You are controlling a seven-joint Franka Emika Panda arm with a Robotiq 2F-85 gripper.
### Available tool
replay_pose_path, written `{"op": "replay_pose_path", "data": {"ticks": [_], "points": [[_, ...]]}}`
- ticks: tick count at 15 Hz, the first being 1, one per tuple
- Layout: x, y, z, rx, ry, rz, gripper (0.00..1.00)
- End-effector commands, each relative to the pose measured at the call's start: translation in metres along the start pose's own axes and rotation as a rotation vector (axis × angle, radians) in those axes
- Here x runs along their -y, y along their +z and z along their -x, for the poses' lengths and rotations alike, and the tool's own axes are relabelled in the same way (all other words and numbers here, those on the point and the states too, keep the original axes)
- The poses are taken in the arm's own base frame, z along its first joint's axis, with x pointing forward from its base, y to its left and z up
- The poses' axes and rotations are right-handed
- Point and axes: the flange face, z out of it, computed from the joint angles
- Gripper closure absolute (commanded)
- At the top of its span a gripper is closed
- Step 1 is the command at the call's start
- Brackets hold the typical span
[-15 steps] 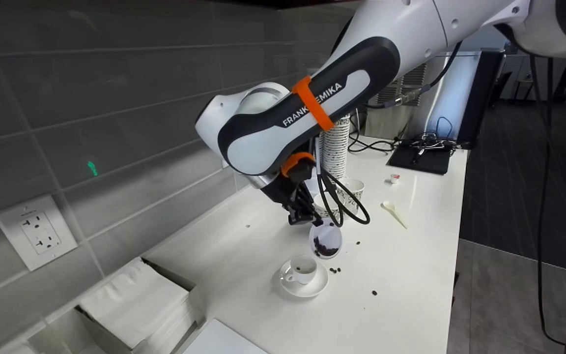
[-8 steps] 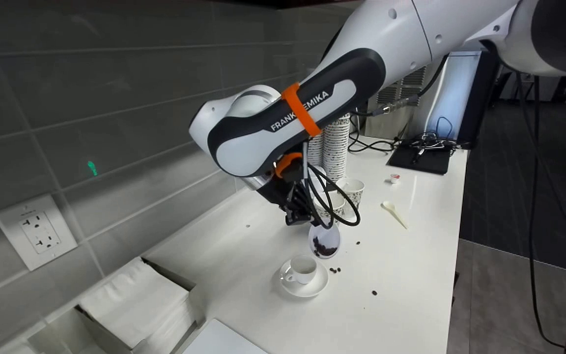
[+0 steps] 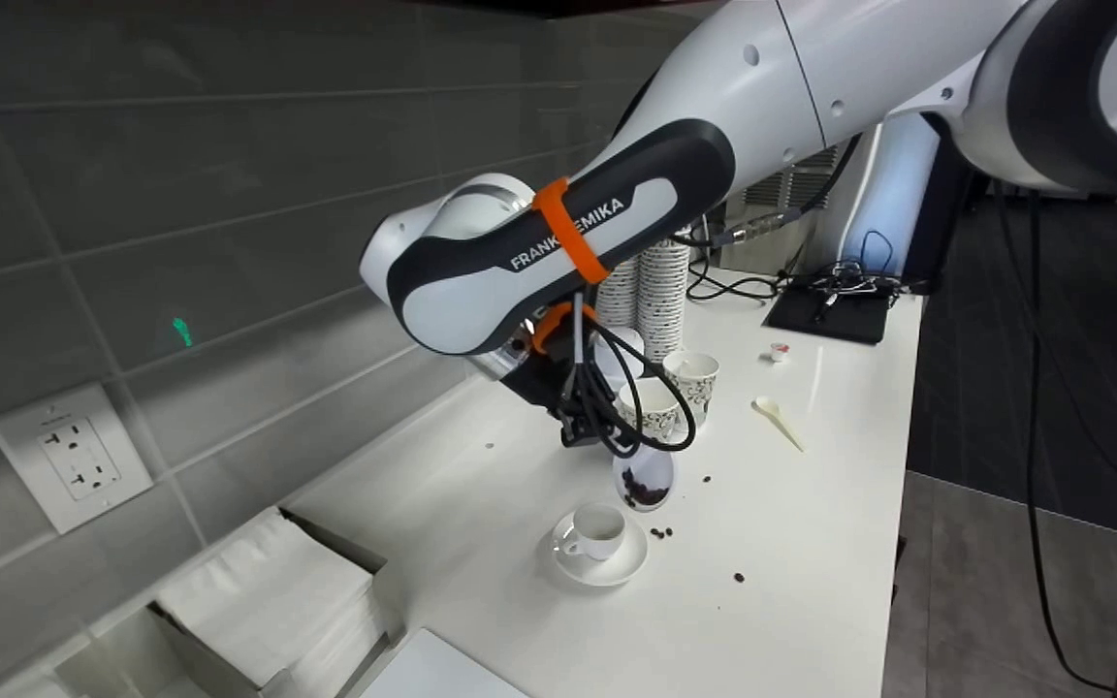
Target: Lift the coffee lid and pour some of its contents into the tea cup
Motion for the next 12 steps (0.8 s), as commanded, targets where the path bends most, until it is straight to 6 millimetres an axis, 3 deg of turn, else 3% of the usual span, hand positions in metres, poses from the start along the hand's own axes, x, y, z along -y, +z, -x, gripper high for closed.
{"op": "replay_pose_path", "data": {"ticks": [1, 12], "points": [[0.0006, -0.0063, -0.0055, 0.030, 0.017, 0.004, 1.00], [-0.0006, -0.0028, -0.0092, 0.132, 0.049, -0.007, 1.00]]}}
